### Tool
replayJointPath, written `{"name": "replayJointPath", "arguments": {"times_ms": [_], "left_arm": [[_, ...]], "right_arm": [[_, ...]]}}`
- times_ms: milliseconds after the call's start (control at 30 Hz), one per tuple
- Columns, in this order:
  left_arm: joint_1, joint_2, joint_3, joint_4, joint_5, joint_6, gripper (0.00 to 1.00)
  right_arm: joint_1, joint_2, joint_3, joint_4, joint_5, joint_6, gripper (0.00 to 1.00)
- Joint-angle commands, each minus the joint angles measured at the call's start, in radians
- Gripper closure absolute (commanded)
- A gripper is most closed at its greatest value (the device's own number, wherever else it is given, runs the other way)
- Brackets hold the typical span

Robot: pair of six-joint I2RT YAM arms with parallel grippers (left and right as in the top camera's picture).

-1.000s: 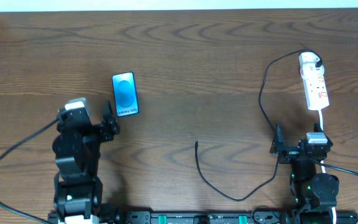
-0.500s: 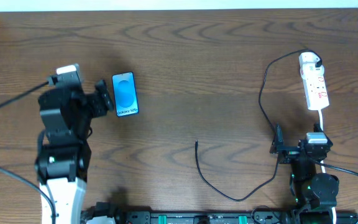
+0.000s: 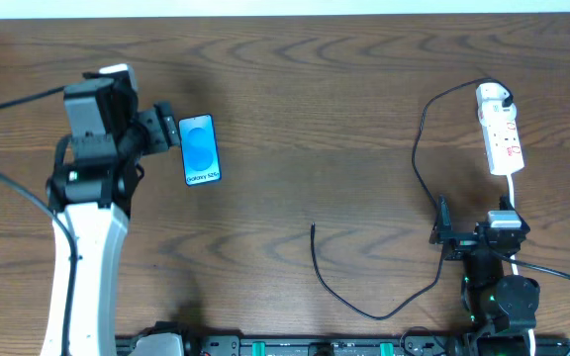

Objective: Plug charger to phone and switch on socket
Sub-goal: 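Move the left gripper forward over the Galaxy S25+ phone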

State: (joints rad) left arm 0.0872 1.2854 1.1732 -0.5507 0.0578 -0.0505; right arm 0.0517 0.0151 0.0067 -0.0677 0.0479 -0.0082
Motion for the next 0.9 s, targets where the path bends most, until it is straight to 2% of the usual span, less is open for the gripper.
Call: {"name": "replayJointPath", "arguments": {"times_ms": [0,533,867], "left_arm": [[-0.033,0.066,0.094,-0.033,0.009,0.017,0.12],[-0.100,0.385,0.454,-0.345,-0.054,0.008,0.12],[-0.100,0.533,0.535,-0.444,-0.053,-0.028,0.12]], "right_arm": [[0.008,-0.002,-0.001,-0.004,-0.002,-0.008,0.01],[0.008,-0.002,-0.001,-0.004,-0.002,-0.008,0.01],[0.008,-0.002,-0.001,-0.004,-0.002,-0.008,0.01]]}}
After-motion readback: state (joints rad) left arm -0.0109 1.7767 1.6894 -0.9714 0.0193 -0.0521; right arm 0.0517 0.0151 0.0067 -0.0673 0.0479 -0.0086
